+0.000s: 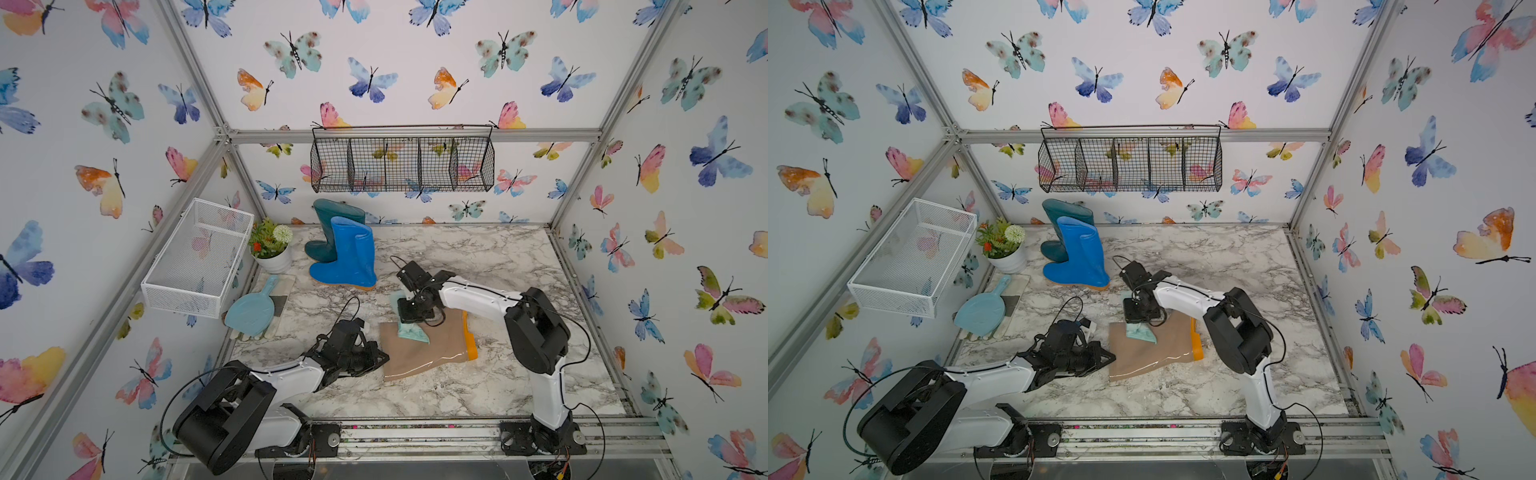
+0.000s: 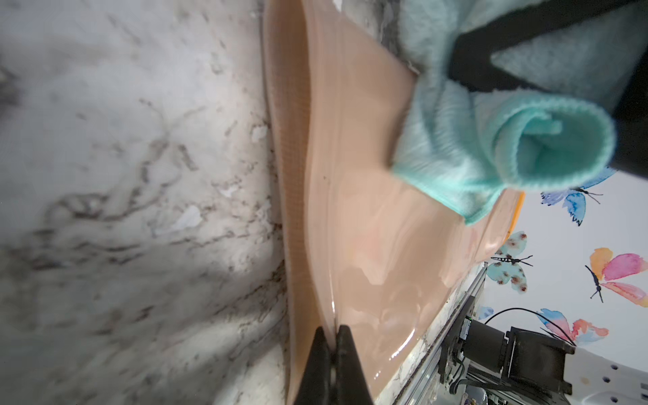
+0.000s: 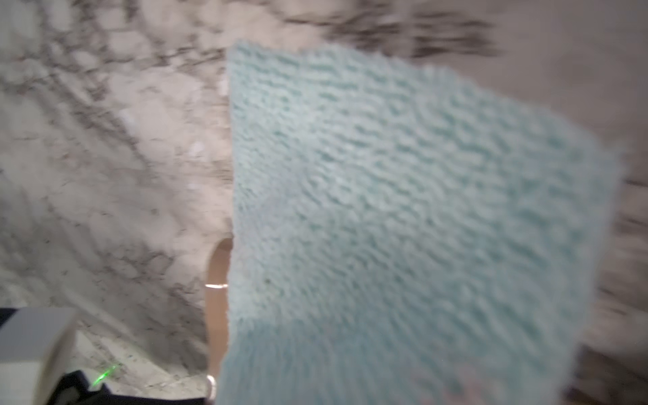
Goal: Wipe the rubber boots with a cloth
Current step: Wipe the dirt off the rubber boot.
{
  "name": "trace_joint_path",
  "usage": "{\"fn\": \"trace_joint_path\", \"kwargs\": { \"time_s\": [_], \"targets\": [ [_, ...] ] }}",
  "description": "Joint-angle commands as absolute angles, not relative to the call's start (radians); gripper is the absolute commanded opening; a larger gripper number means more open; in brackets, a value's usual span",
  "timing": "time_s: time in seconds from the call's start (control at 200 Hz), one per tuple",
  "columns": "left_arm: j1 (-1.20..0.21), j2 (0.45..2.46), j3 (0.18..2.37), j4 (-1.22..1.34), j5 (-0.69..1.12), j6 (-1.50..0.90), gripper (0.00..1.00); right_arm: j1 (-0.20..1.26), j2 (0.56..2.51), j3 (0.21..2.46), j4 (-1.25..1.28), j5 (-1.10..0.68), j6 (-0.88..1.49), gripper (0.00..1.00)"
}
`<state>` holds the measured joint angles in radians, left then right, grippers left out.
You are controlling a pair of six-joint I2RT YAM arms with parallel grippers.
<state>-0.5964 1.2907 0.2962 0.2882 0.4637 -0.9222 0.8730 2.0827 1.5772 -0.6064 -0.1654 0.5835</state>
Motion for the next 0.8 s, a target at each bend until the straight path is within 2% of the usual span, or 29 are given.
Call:
{"fn": "trace_joint_path", "kwargs": {
  "time_s": [0.0,0.09,0.28,0.39,0.475,0.671,0.796],
  "targets": [
    [-0.594,1.294,0.302,0.278,0.449,-0.928,0.00,0.912,2.119,1.655,-0.673,-0.198,0.547,0.01],
    [-0.595,1.285,0.293,0.278,0.444,-0.934,0.00,0.879,2.079,1.600,-0.694,-0.132,0.514,0.01],
    [-0.596,1.256,0.261,0.294,0.431,-0.957,0.00,0.693,1.917,1.366,-0.660,-0.113,0.536,0.01],
    [-0.601,1.266,0.260,0.306,0.434,-0.961,0.00,0.681,1.898,1.355,-0.659,-0.101,0.527,0.01],
    [-0.603,1.275,0.257,0.318,0.437,-0.967,0.00,0.714,1.922,1.368,-0.625,-0.169,0.563,0.01],
    [-0.607,1.275,0.261,0.324,0.430,-0.976,0.00,0.917,2.062,1.527,-0.599,-0.232,0.596,0.01],
    [-0.614,1.281,0.270,0.322,0.431,-0.976,0.00,0.917,2.070,1.531,-0.631,-0.219,0.582,0.01]
  ]
}}
